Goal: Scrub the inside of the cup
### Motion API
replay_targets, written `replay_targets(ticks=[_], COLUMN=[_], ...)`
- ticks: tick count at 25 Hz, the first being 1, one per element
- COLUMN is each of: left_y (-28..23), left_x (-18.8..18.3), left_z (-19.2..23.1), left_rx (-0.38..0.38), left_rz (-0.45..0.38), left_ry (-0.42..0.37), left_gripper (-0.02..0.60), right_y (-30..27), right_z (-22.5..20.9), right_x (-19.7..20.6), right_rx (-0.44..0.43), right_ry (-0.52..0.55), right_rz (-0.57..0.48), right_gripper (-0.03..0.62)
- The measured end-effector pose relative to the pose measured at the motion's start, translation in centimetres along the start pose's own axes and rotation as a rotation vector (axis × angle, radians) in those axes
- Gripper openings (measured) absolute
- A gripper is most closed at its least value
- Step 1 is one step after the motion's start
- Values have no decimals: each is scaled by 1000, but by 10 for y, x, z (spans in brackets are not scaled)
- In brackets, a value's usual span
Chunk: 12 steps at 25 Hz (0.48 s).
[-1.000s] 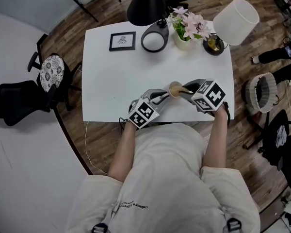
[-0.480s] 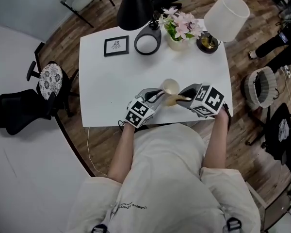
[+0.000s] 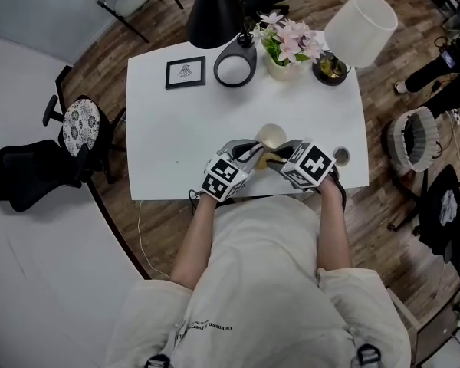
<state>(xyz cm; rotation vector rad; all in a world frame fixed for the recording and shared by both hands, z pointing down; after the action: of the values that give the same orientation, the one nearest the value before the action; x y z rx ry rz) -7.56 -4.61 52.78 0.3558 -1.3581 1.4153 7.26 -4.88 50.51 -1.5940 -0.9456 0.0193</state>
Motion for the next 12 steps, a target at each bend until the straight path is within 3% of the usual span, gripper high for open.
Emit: replay_targets(ticks=[12], left_y=[0], left_x=[5], left_z=[-1], left_rx=[24], left_rz=[-17], left_ry=[12], left_gripper=[53], right_y=[-6], right_z=[-22], right_x=[35], right_rx=[39], right_ry=[-92], right_rz=[104], right_gripper=[109])
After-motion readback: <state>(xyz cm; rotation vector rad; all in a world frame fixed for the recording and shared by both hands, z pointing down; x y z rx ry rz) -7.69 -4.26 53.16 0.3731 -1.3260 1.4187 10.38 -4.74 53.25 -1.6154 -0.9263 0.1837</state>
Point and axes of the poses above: the fingertips, and each gripper's own axes: y backward along the fingers, z to its left, x out of its underside, the point moved 10 cm from there along y, backward along the fingers, and after that the axes turned 8 degrees about x, right-handed, at the moved point
